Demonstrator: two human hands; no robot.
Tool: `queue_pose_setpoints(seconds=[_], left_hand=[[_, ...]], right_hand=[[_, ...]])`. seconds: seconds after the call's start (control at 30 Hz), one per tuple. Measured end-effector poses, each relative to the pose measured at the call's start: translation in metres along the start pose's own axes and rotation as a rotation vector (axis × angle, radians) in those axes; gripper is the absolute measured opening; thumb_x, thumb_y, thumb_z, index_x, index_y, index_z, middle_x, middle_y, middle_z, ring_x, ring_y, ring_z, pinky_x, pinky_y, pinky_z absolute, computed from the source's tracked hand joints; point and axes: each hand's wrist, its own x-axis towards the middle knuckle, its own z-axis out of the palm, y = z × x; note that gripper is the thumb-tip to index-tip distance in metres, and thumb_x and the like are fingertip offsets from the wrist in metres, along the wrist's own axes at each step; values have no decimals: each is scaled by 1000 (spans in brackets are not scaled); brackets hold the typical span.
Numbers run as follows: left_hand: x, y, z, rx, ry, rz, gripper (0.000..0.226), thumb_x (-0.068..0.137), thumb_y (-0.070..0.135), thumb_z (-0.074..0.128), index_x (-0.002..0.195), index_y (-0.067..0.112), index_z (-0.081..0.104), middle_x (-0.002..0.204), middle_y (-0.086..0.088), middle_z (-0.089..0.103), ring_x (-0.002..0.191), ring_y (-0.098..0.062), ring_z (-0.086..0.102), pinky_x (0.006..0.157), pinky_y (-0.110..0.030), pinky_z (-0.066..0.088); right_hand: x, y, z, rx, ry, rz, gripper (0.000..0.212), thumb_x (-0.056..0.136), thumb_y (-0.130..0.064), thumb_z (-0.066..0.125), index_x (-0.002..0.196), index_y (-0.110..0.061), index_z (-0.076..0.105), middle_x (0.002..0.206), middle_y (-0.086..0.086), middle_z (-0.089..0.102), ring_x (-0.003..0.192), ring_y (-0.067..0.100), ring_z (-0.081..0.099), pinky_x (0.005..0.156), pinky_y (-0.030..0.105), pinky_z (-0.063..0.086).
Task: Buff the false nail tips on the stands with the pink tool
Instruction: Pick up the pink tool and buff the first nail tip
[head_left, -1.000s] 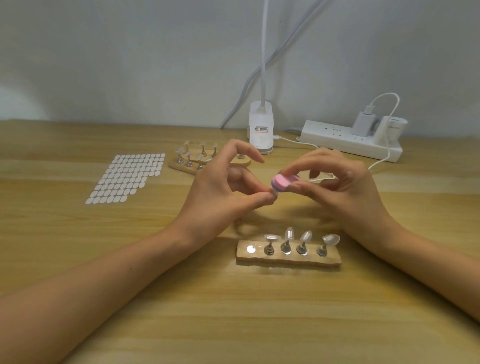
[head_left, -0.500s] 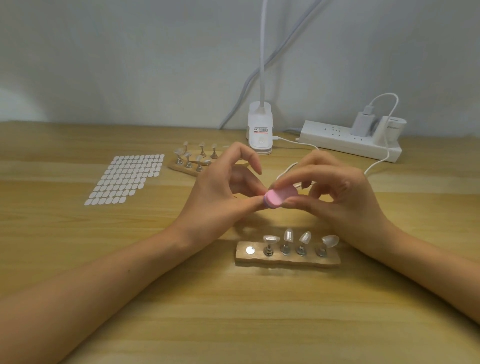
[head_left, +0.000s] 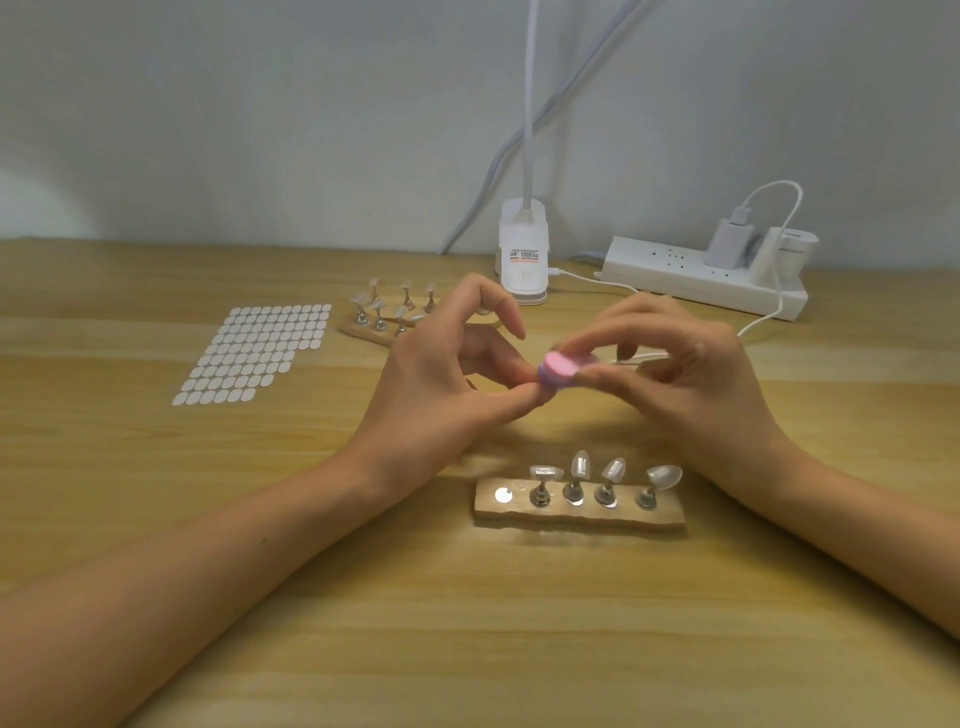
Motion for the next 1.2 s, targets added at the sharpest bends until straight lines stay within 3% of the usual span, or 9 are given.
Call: queue_pose_setpoints(seconds=[0.37,0.7,0.8,0.93,1.03,1.1,1.2], left_hand=[[-1,1,0,18,0,20,41,76,26,86,96,24,50,72,6,74,69,-3,69,55,-9,39],[-1,0,-1,8,0,1,42,76,18,86,98,25,51,76,4,76,75,-4,72,62,-4,40],[-1,1,0,14,-8,14,42,75,28,87,97,26,51,74,4,75,73,-3,71,60,-4,40],[-1,0,0,7,1,-4,42,77,20,87,98,25,51,76,5,76,76,-4,72,62,-4,40],[-1,0,0,6,0,2,42,75,26,87,97,26,50,75,5,76,75,-4,72,60,-4,39],[0,-1,0,3,10,-16,42,76,20,87,97,26,51,76,4,76,76,-5,72,63,-4,40],[-1,0,0,-3,-2,-7,42,75,23,87,97,24,51,75,4,76,74,-5,72,59,-6,40]], right_hand=[[-1,-1,0,-11,-27,-44,19,80,-38,72,97,-31,75,96,-15,67,91,17,59,59,27,47],[1,0,0,17,22,45,18,79,-46,73,93,-34,75,90,-23,68,88,11,56,60,36,49],[-1,0,1,28,-42,-5,19,80,-39,74,96,-30,76,94,-16,67,88,17,59,56,34,48],[0,0,-1,49,16,55,21,77,-44,73,93,-31,76,91,-17,68,84,9,56,56,42,47],[0,-1,0,55,-50,4,20,79,-35,75,96,-25,76,93,-14,67,80,14,58,52,30,45],[1,0,0,47,-3,44,18,78,-35,75,94,-25,77,91,-20,68,81,9,57,56,23,44],[-1,0,0,38,-28,26,20,79,-36,76,96,-25,77,93,-18,66,79,11,55,52,30,45]])
